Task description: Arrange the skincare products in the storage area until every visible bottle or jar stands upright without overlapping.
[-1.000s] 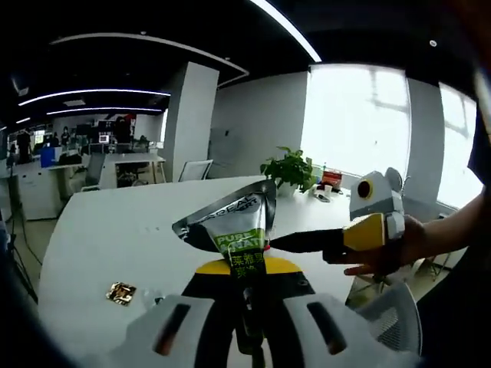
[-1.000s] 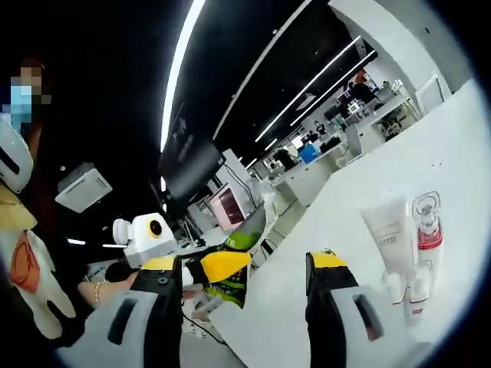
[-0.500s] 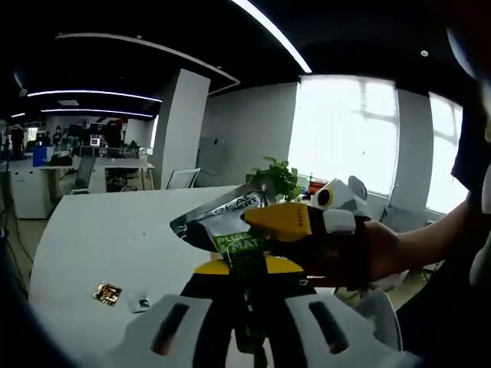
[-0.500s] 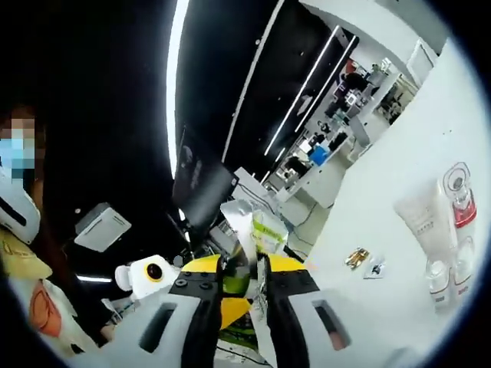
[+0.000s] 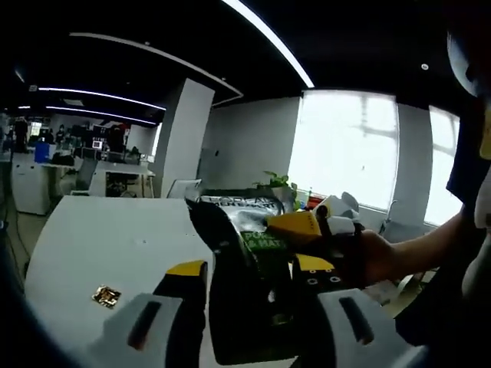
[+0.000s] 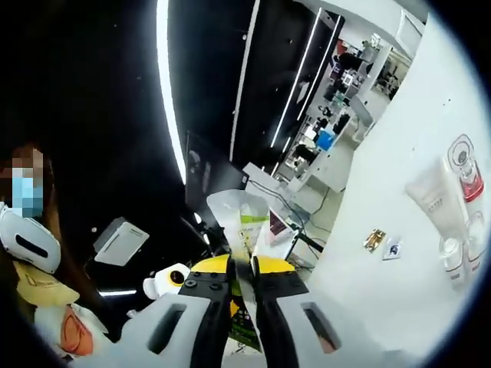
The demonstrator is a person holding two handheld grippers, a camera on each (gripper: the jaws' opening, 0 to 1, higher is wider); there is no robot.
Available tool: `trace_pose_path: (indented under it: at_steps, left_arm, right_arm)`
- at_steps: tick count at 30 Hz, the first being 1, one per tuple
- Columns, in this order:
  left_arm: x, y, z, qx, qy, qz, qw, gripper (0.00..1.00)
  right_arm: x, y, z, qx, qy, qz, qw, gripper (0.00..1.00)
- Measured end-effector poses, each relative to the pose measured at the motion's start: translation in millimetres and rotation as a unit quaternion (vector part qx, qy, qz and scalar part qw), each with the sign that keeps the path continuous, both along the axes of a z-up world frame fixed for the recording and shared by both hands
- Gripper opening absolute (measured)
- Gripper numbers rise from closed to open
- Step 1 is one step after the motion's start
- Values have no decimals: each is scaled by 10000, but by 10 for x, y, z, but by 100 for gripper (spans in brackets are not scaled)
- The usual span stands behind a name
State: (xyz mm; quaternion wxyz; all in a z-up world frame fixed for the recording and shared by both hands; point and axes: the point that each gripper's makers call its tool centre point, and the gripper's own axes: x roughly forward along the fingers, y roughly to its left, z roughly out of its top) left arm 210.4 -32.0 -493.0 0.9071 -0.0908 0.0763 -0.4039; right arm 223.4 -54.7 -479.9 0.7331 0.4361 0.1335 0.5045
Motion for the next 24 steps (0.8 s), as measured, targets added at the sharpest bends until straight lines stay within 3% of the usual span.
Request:
trace_pose_path:
  at_steps: [6,8,10,11,12,14,16,17,19,21,24]
  left_arm:
    - [-51,53,132,-320,122,-411,9986,55]
    - [-93,38,181,-596,307,-724,9951,59]
    - [-155,20,227,-946,643,-1116,9872,60]
    - [-155,21,244,-1001,641,-1148,9862,58]
    - [-209,-7,332,-1249,637,-1426,9798,56]
    - [-277,-42,407,-1434,723,-1682,9726,52]
    - [-343,-79,434,-1439,744,-1926,9678,45]
    - [-317,-83,430,-1406,732,-1844,9700,44]
    - [-341,-101,414,-1389,795,-1874,9692,32]
    - [-284,-80,394,-1384,792,-1654,9732,30]
    - [-283,-70,352,-1332,934,-1577,9740,27]
  right_arm:
    - [-58,-28,99,11,-109,253,9996,8]
    - [-158,-15,209,204,-200,604,9978,8]
    - [-230,0,299,329,-280,850,9954,8]
    - [-245,3,317,352,-298,900,9949,8]
    - [-316,26,407,427,-418,1116,9920,8]
    - [-381,63,482,428,-514,1327,9889,8]
    - [-400,100,525,351,-605,1367,9881,8]
    - [-390,100,537,335,-629,1328,9886,8]
    - [-333,90,536,279,-593,1187,9908,8]
    - [-270,74,466,67,-475,1029,9935,8]
    - [-272,67,420,-89,-351,978,9945,8]
